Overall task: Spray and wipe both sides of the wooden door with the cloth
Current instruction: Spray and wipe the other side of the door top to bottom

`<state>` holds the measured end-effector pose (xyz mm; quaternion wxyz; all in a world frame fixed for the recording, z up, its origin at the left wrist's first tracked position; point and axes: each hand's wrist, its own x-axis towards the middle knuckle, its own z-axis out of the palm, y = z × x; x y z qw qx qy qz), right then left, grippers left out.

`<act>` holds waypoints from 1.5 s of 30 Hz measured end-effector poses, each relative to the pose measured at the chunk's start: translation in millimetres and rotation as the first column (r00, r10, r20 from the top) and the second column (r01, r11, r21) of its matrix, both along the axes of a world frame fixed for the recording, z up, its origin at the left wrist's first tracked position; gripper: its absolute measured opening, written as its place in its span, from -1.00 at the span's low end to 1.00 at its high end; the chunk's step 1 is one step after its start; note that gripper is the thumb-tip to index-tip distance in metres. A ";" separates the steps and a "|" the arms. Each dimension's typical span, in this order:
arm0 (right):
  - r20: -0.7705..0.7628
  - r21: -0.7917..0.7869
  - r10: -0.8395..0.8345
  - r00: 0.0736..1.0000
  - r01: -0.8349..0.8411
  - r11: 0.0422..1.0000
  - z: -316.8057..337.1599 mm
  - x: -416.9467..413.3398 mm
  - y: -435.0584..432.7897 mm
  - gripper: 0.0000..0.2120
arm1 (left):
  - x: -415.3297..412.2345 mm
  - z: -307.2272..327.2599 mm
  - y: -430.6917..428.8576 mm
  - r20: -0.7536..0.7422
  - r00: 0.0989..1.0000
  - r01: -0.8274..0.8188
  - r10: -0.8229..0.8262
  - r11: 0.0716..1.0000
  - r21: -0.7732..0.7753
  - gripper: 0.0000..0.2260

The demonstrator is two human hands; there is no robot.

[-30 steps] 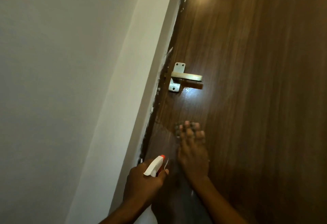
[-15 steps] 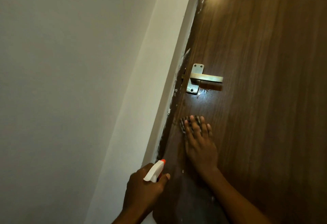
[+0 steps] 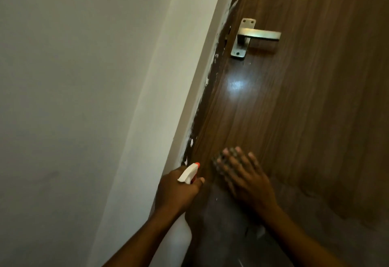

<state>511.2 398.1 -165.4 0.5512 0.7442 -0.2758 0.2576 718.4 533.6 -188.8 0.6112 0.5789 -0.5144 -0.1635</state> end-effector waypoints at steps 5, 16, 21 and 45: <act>0.303 0.035 -0.022 0.953 0.012 0.999 39.2 55.2 -10.6 -0.48 | 0.9 6.9 -7.1 -0.007 1.000 0.008 -0.008 0.998 -0.059 -0.52; -0.142 0.076 0.060 0.988 -0.050 0.996 -61.2 0.3 -7.9 -0.51 | -23.2 0.0 -7.7 -0.027 0.995 0.090 -0.093 0.992 -0.089 -0.49; 0.481 -0.006 -0.057 0.875 0.069 0.998 -16.5 -53.6 18.5 -0.53 | -44.3 -9.7 -5.5 -0.049 0.981 0.181 -0.186 0.979 -0.092 -0.48; 0.369 0.010 -0.030 0.929 0.029 1.000 -56.5 -113.4 24.3 -0.53 | -149.4 -24.3 -35.2 -0.011 0.924 0.379 -0.383 0.918 -0.115 -0.54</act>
